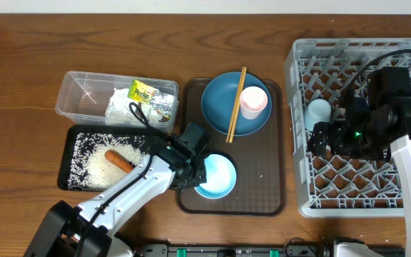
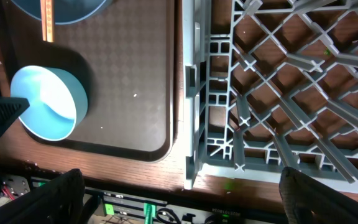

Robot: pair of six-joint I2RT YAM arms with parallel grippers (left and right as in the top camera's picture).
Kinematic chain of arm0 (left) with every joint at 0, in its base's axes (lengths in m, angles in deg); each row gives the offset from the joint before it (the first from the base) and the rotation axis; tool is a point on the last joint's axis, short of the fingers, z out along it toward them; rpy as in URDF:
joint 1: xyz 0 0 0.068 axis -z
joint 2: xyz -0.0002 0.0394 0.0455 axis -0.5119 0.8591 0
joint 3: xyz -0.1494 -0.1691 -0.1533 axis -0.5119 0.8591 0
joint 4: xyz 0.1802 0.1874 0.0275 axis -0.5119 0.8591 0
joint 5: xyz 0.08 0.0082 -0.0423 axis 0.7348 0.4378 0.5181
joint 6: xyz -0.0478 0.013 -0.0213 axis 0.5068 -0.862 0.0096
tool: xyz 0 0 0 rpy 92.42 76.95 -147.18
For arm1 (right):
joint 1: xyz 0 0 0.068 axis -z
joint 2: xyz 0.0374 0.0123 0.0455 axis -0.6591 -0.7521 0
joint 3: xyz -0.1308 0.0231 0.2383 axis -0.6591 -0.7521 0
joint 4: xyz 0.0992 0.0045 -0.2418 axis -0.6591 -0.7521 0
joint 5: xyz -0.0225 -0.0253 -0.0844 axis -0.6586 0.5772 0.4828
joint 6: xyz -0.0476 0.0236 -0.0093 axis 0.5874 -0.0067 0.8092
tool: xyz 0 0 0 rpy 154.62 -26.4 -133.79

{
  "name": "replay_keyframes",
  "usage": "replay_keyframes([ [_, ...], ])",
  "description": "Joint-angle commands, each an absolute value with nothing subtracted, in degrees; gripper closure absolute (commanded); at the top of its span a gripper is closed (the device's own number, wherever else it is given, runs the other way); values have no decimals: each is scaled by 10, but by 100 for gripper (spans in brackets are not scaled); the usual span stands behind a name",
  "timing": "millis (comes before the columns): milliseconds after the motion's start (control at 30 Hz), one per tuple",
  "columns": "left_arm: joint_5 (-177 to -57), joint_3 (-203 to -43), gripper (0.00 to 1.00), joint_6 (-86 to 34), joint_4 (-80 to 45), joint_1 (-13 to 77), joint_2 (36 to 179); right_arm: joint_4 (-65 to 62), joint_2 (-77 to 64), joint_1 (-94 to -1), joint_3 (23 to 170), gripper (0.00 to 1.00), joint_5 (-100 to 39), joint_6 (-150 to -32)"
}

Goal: Sort waste into correct bins and load items into the dishwasher rack
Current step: 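Grasp the rim of the light-blue bowl with the left gripper, then lift the bowl and close the right gripper on its other rim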

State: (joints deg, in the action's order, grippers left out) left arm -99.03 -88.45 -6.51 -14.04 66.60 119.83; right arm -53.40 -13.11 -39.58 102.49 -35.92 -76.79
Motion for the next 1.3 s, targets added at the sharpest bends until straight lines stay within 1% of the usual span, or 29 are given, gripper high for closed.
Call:
replay_keyframes([
  [0,-1004,-882,94,-62,-145,668,1201,-535,-131,-391,1024,1,-360,-772],
  [233,-1004,-886,94,-64,-142,667,1195,-538,-131,-391,1025,1,-369,-772],
  [300,-1005,-893,94,-76,-141,663,1185,-534,-131,-391,1030,1,-399,-772],
  [367,-1009,-903,94,-75,-131,656,1170,-530,-131,-390,1052,1,-460,-761],
  [467,-1046,-926,94,-78,-106,640,1147,-540,-130,-391,1093,2,-541,-701],
  [633,-1137,-963,94,-99,-79,610,1109,-562,-127,-392,1123,3,-546,-685],
  [733,-1183,-969,94,-95,-77,605,1094,-573,-127,-410,1119,9,-547,-686],
  [833,-1189,-969,94,-75,-77,610,1088,-574,-127,-448,1114,16,-547,-686],
  [967,-1190,-969,94,-75,-78,611,1088,-564,-127,-520,1110,34,-546,-687],
  [1033,-1200,-969,94,-75,-79,611,1088,-556,-127,-556,1109,36,-538,-692],
  [1100,-1205,-969,94,-75,-78,611,1088,-547,-127,-586,1106,39,-507,-722],
  [1200,-1220,-969,94,-75,-79,611,1088,-527,-127,-620,1091,40,-456,-783],
  [1267,-1235,-969,94,-75,-79,611,1088,-505,-127,-643,1073,41,-452,-802],
])
